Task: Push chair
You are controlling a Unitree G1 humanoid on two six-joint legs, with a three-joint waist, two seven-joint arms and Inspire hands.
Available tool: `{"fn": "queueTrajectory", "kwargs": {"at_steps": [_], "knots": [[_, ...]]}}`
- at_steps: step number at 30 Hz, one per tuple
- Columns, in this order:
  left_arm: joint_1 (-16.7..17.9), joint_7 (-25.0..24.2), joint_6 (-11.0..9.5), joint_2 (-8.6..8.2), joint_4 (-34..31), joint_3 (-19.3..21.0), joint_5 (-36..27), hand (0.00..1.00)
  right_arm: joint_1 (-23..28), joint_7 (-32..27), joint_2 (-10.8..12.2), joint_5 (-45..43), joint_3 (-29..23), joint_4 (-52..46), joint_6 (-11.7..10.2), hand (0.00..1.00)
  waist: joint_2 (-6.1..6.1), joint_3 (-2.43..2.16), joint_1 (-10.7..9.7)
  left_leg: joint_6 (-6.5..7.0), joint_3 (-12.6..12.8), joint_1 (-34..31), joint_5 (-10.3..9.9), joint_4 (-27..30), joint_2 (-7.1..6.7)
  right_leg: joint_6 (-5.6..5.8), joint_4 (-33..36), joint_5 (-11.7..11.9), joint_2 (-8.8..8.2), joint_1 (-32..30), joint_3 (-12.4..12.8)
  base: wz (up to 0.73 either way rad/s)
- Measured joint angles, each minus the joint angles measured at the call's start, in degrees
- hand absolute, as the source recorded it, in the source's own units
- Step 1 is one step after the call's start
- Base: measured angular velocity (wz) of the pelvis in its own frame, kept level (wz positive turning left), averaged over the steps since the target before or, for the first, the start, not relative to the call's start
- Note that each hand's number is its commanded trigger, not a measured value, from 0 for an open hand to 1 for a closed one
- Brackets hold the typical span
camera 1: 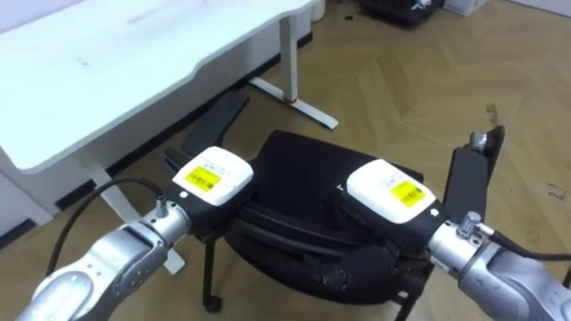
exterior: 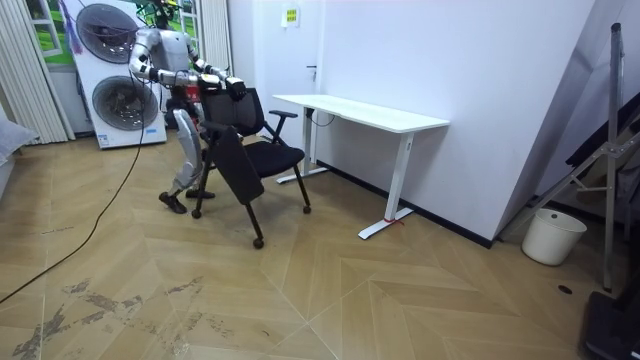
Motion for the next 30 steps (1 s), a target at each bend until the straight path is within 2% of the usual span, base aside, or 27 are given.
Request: {"fn": "queueTrajectory", "kwargs": {"at_steps": [1, 2, 3, 4, 5, 6, 8, 9, 14, 15, 18, 21, 23, 28, 29, 30], "knots": [[0.0, 0.0, -0.19, 0.02, 0.09, 0.07, 0.04, 1.0, 0.01, 0.19, 0.14, -0.03, 0.0, 0.0, 0.0, 1.0, -0.01, 0.04, 0.09, -0.11, -0.71, 0.24, -0.06, -0.05, 0.0, -0.04, -2.48, 0.04, 0.77, -0.45, 0.35, 0.4], [0.01, 0.0, -0.31, 0.19, 0.11, 0.07, 0.04, 1.0, 0.01, 0.41, 0.48, -0.08, 0.04, 0.18, 0.1, 1.0, -0.1, 0.12, 0.15, -0.44, -1.96, 0.64, -0.23, -0.26, -0.02, -0.56, -8.46, 0.5, 2.85, -1.2, 1.14, 0.54], [0.0, 0.0, -0.37, 0.42, 0.06, 0.09, 0.04, 1.0, 0.01, 0.44, 0.83, -0.03, 0.24, 0.29, 0.36, 1.0, -0.56, 0.2, 0.13, -0.99, -3.36, 0.87, -0.5, -0.19, -0.05, -0.81, -15.85, 2.64, 4.74, -1.54, 2.89, 0.61], [-0.03, 0.0, -0.37, 0.42, 0.01, 0.24, 0.04, 1.0, 0.01, 0.48, 0.89, 0.01, 0.23, 0.27, 0.4, 1.0, -0.92, 0.05, 0.09, -1.33, -4.23, 0.91, -0.8, 0.16, -0.09, -1.05, -18.91, 4.71, 5.38, -1.65, 3.61, 0.83], [-0.02, 0.0, -0.41, 0.36, 0.03, 0.34, 0.08, 1.0, 0.05, 0.57, 1.08, 0.11, 0.26, 0.28, 0.43, 1.0, -1.36, -0.18, -0.36, -2.16, -6.54, 0.82, -1.6, 1.11, -0.06, -2.04, -20.45, 7.37, 6.03, -0.16, 3.32, 0.82], [-0.02, 0.0, -0.47, 0.33, 0.03, 0.36, 0.28, 1.0, 0.04, 0.85, 1.07, 0.3, 0.25, 0.29, 0.49, 1.0, -1.42, -0.21, 0.02, -2.87, -8.03, 1.28, -2.04, 1.18, 0.02, -3.37, -21.03, 8.63, 6.32, 1.08, 2.19, 0.78], [-0.28, 0.0, -0.52, 0.09, 0.03, 0.37, 0.46, 1.0, -0.11, 0.98, 0.99, 0.39, 0.22, 0.29, 0.97, 1.0, -1.08, -0.3, 0.47, -3.73, -10.18, 1.53, -2.38, 0.77, 0.35, -4.51, -22.1, 8.78, 6.51, 2.37, -0.57, 0.57], [-0.55, 0.01, -0.49, 0.13, 0.02, 0.43, 0.6, 1.0, -0.26, 1.06, 1.0, 0.26, 0.18, 0.3, 1.52, 1.0, -1.0, -0.33, 0.84, -4.17, -11.35, 1.8, -2.22, -0.16, 0.97, -5.7, -23.13, 9.2, 6.8, 3.15, -1.76, 0.49], [-1.1, 0.01, -0.16, 0.28, -0.05, 0.6, 0.6, 1.0, -2.35, 2.25, 0.99, -0.21, 0.2, 0.81, 1.85, 1.0, -0.57, -0.5, 2.54, -5.46, -14.54, 3.52, -1.49, -3.4, 2.54, -7.13, -26.08, 8.8, 7.77, 6.15, -5.05, 0.35], [-1.1, 0.01, -0.05, 0.28, -0.06, 0.62, 0.6, 1.0, -2.76, 2.52, 0.99, -0.2, 0.33, 0.92, 2.04, 1.0, -0.53, -0.49, 3.04, -5.66, -14.59, 4.17, -1.38, -4.06, 3.15, -7.41, -26.56, 8.56, 7.86, 6.93, -5.75, 0.21], [-0.99, 0.01, 0.53, 0.02, -0.06, 0.63, 0.58, 1.0, -3.47, 2.87, 0.94, -0.23, 0.77, 0.94, 3.1, 1.0, -0.58, -0.51, 5.02, -5.83, -14.77, 6.1, -1.3, -5.7, 3.81, -7.71, -26.62, 7.37, 8.05, 8.33, -6.33, 0.07], [-0.92, 0.0, 0.99, -0.33, -0.06, 0.63, 0.59, 1.0, -4.05, 3.84, 1.08, -0.36, 0.82, 0.95, 3.58, 1.0, -0.84, -0.52, 5.33, -6.18, -14.66, 7.29, -1.17, -6.84, 4.13, -7.75, -26.75, 6.05, 7.7, 9.78, -7.91, 0.31], [-0.93, -0.01, 1.04, -0.43, -0.07, 0.76, 0.59, 1.0, -4.29, 4.12, 1.07, -0.35, 0.81, 0.94, 3.66, 1.0, -1.18, -0.69, 5.46, -6.41, -14.68, 7.38, -1.04, -7.16, 4.11, -7.77, -26.41, 5.28, 7.22, 10.02, -8.89, 0.3], [-0.93, 0.0, 1.07, -0.46, -0.1, 0.82, 0.63, 1.0, -4.3, 4.7, 1.29, -0.28, 0.81, 0.93, 4.08, 1.0, -1.94, -0.84, 5.39, -6.43, -14.67, 7.89, -1.03, -7.29, 4.3, -7.55, -26.39, 3.67, 6.47, 11.82, -11.48, 0.33], [-1.03, 0.0, 1.11, -0.49, -0.1, 0.88, 0.75, 1.0, -4.3, 4.93, 1.34, -0.27, 0.81, 0.93, 4.09, 1.0, -2.23, -0.92, 5.47, -6.43, -14.37, 7.76, -1.04, -6.95, 4.51, -7.54, -26.39, 3.43, 6.31, 12.22, -12.21, 0.36], [-1.05, 0.0, 1.09, -0.55, -0.1, 0.96, 0.75, 1.0, -4.27, 5.07, 1.47, -0.28, 0.8, 0.93, 4.12, 1.0, -2.38, -0.85, 5.31, -6.56, -12.63, 7.37, -1.11, -6.0, 5.11, -7.53, -26.4, 3.32, 6.27, 12.73, -12.82, 0.38]]}}
